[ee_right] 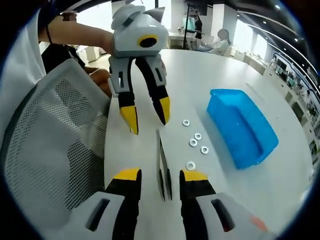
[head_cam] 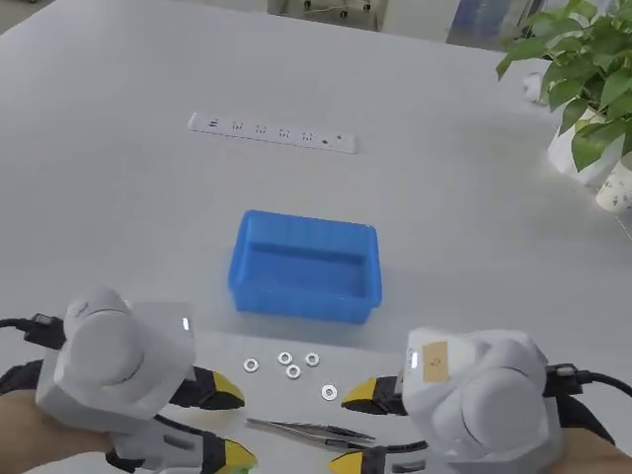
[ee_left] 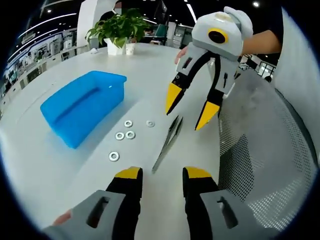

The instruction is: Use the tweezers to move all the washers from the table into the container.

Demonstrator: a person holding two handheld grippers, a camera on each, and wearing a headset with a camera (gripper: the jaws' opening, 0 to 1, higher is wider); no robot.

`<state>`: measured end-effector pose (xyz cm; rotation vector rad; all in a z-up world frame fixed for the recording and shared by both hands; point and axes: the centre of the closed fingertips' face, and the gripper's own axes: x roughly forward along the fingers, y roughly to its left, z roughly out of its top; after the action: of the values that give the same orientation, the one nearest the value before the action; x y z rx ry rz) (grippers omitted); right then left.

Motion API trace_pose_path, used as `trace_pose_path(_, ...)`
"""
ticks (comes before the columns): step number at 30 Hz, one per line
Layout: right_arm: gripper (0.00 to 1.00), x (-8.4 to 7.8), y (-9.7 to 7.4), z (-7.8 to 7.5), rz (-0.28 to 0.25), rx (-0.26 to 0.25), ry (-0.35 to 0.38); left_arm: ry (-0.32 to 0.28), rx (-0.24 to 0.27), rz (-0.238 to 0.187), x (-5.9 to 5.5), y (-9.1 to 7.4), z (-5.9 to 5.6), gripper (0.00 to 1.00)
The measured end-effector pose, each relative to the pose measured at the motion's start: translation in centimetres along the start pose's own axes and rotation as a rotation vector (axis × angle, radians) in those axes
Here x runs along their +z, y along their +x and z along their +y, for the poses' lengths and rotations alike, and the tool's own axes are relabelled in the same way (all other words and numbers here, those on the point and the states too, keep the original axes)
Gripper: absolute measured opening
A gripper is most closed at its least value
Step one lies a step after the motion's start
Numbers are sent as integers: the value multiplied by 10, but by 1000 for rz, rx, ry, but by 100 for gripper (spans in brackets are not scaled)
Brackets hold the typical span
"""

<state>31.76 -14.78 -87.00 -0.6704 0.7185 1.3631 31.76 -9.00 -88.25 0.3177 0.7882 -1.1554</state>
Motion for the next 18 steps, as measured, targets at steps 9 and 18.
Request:
trace_pose_path(9, 28, -8, 10, -6, 40, 21, 17, 20, 2, 9, 5, 4, 5, 31)
trace_pose_path(18, 20, -11, 19, -4, 92, 60, -26, 70, -19, 44, 5, 7, 6, 24)
